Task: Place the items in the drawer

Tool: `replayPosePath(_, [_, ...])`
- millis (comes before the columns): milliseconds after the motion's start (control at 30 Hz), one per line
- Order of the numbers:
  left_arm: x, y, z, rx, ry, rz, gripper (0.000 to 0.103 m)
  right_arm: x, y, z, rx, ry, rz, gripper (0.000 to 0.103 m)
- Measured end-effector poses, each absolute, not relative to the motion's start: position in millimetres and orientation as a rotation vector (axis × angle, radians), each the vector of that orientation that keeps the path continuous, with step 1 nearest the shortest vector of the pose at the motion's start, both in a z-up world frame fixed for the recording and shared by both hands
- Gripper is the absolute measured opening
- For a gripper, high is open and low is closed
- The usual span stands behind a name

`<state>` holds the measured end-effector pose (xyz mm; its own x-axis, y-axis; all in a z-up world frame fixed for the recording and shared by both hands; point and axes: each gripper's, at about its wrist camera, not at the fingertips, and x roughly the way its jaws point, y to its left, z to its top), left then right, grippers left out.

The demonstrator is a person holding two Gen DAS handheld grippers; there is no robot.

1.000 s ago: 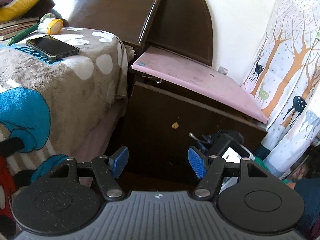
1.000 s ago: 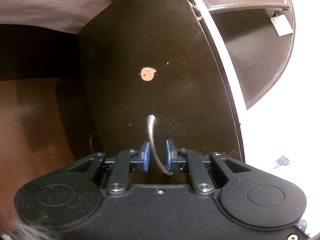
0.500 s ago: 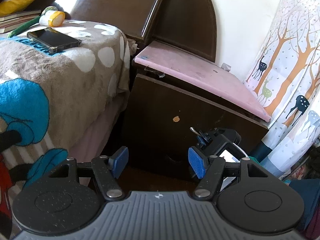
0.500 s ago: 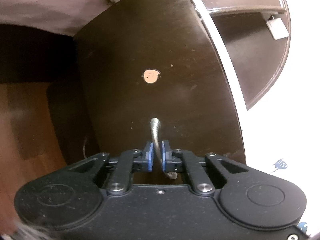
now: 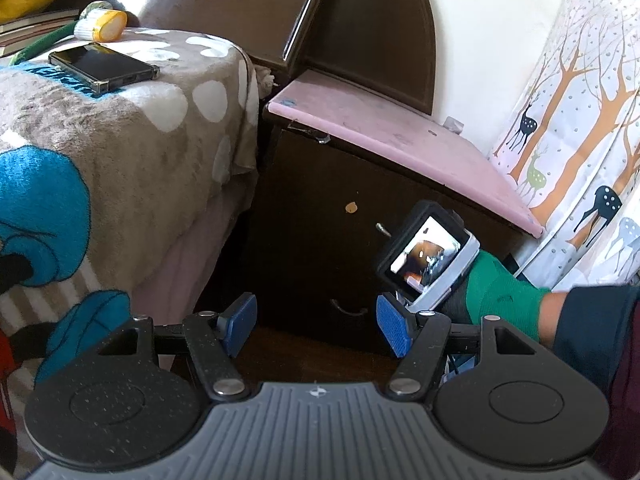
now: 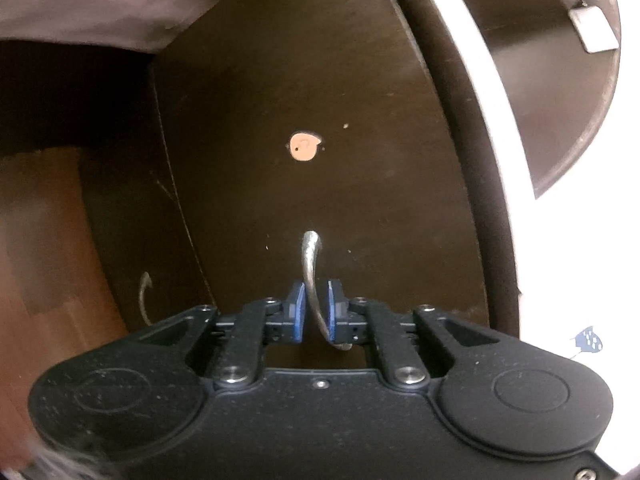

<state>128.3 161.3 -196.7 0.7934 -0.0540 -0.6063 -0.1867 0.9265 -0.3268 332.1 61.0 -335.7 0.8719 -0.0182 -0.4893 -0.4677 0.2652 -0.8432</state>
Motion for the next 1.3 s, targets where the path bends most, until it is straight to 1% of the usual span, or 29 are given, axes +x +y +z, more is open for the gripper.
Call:
replayPosePath(67, [130,160,-197,-0.380,0.659,0.066,0.065,332,60,-336,-1.282,0.451,0.322,0.001])
replayPosePath(100, [131,159,-197,-0.378,0.660,0.065,0.065,330,58,-336,-1.275,0.458,0.328,0.003])
replayPosePath(167, [132,158,-197,-0.375,0.661,0.064,0.065,326,51,-335,-1.272,0.476,0.364,0.017])
replayPosePath(200, [132,158,-197,-0.373,0.662,0.065,0.065,324,46,-335,-1.294,0.478,0.373,0.021])
replayPosePath(233, [132,158,-197,-0.373,0.662,0.067,0.065,320,41,-334,-1.309,0.478,0.370,0.034])
replayPosePath(267, [132,158,-196,-0.372,0.662,0.069,0.065,318,36,-331,-1.299,0.488,0.371,0.051])
replayPosePath(333, [131,159,-196,-0.373,0.663,0.078,0.065,313,21,-319,-1.211,0.557,0.389,0.063])
replayPosePath(400, [131,159,-197,-0.371,0.669,0.088,0.065,309,10,-305,-1.112,0.626,0.378,0.069])
replayPosePath(433, [132,159,-197,-0.368,0.674,0.091,0.066,306,3,-299,-1.057,0.673,0.365,0.075])
replayPosePath(467, [132,158,-198,-0.362,0.679,0.093,0.066,303,-4,-292,-0.991,0.734,0.358,0.076])
replayPosePath(533, [133,156,-199,-0.348,0.691,0.097,0.072,298,-19,-278,-0.854,0.850,0.339,0.078])
replayPosePath(567, [133,155,-199,-0.342,0.692,0.100,0.073,294,-26,-270,-0.782,0.896,0.323,0.078])
replayPosePath(700, [134,149,-201,-0.314,0.712,0.108,0.078,261,-44,-235,-0.614,0.966,0.305,0.081])
replayPosePath(1033, [128,112,-207,-0.209,0.763,0.109,0.083,186,-74,-158,-0.421,0.875,0.240,0.083])
replayPosePath(1167, [121,100,-209,-0.221,0.800,0.089,0.083,166,-86,-141,-0.410,0.843,0.215,0.084])
replayPosePath(1300, [108,85,-194,-0.223,0.785,0.075,0.083,146,-102,-126,-0.376,0.816,0.184,0.084])
